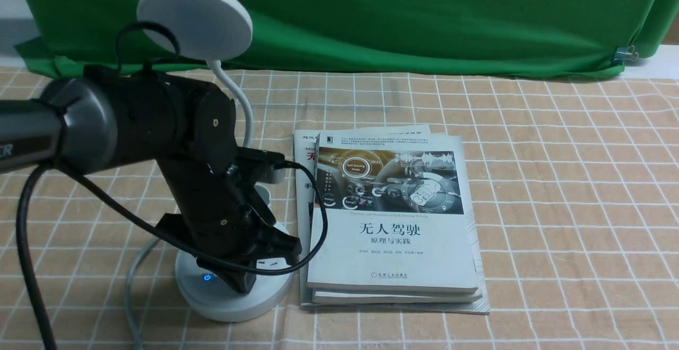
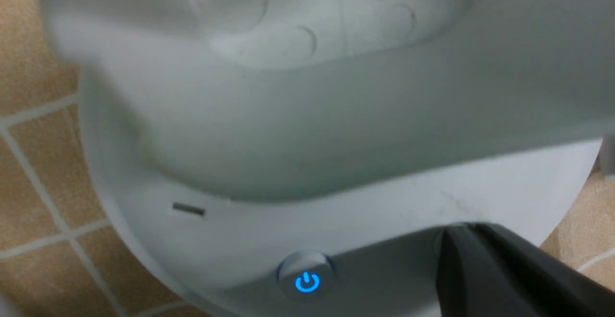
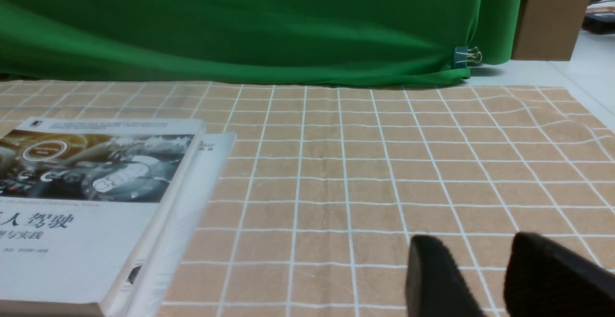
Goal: Turn off the desk lamp on the light coffee tablecloth by hand.
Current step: 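Press the power button on the round power strip under the lamp with the left gripper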
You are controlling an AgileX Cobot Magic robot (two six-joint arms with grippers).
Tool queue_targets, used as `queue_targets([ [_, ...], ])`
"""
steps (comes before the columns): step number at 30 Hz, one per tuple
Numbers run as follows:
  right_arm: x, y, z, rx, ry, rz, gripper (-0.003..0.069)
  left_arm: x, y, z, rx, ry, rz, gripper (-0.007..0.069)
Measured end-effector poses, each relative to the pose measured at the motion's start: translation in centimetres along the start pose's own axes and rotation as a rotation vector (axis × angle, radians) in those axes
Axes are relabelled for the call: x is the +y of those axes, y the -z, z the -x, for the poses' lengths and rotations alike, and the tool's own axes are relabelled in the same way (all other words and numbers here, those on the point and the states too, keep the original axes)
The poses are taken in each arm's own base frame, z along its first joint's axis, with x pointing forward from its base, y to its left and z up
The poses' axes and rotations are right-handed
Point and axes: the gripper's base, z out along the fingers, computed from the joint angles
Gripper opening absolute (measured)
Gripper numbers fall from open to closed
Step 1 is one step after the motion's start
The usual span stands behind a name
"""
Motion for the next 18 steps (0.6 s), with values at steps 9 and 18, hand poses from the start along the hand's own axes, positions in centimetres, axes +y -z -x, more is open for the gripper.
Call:
queue_targets([
  [9,0.0,0.0,0.0,0.000,0.000,0.000,0.0242,-0.6,3.9,-0.8,-0.104,-0.007,-0.018,-0.0006],
  [18,0.0,0.0,0.0,0.000,0.000,0.000,0.0242,-0.4,2.6,-0.5,-0.074,-0.002,-0.015,-0.0006],
])
